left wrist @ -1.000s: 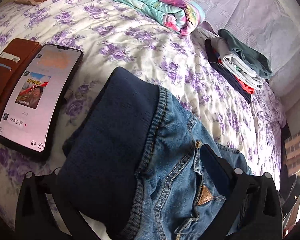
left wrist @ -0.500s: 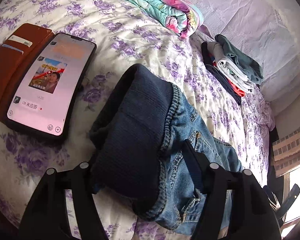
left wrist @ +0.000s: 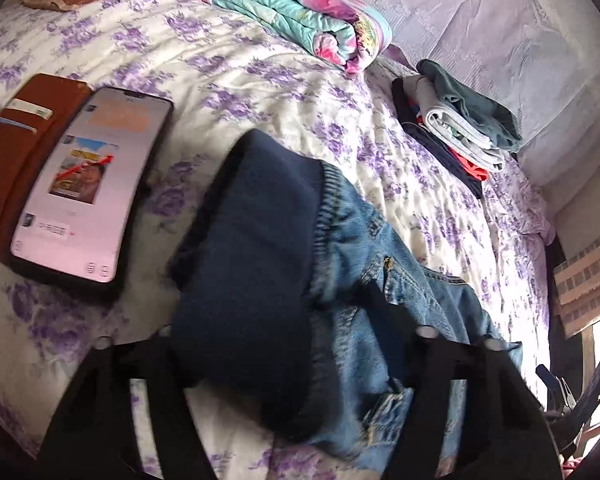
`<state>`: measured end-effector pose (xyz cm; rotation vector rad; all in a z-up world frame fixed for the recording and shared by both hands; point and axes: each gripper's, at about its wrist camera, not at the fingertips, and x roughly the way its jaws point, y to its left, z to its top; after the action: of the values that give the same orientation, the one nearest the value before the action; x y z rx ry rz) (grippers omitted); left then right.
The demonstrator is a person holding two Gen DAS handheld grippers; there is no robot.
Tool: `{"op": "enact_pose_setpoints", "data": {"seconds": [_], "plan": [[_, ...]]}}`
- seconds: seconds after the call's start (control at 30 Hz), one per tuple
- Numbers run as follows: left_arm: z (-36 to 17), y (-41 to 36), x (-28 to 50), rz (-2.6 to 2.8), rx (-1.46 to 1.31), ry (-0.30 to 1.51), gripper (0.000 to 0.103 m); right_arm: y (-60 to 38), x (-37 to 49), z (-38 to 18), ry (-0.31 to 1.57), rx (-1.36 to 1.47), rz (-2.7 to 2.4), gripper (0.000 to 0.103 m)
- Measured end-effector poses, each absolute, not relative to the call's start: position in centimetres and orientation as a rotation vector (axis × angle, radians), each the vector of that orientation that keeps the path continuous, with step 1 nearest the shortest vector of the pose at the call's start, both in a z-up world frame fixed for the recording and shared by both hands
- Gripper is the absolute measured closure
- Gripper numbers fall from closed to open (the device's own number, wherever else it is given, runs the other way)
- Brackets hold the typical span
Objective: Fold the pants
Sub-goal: 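Grasp the folded jeans at the waistband with the left gripper and lift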
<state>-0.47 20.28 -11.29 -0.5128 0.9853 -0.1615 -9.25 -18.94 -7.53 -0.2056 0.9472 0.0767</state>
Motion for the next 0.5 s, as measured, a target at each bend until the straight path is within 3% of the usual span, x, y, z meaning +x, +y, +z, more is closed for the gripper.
{"op": "enact_pose_setpoints", "data": {"seconds": [0.07,0.2,0.5], "plan": [[-11.1,20.7,-0.7,-0.181,-0.531,0.982,0.053,-17.8,-8.6,-10.2,1.04,-0.256,0.079,0.004],[-9.6,20.7,-1.0,-0.216,-0.509,0.949,0.065,-19.2,-7.9,-9.4,1.034,-0.085,0.057,0.003],[-5.8,19.3,-1.4,-0.269,-0.44,0.872,0.068,-22.5,-8.3,-7.1,0.942,0.071,0.014,0.004]]}}
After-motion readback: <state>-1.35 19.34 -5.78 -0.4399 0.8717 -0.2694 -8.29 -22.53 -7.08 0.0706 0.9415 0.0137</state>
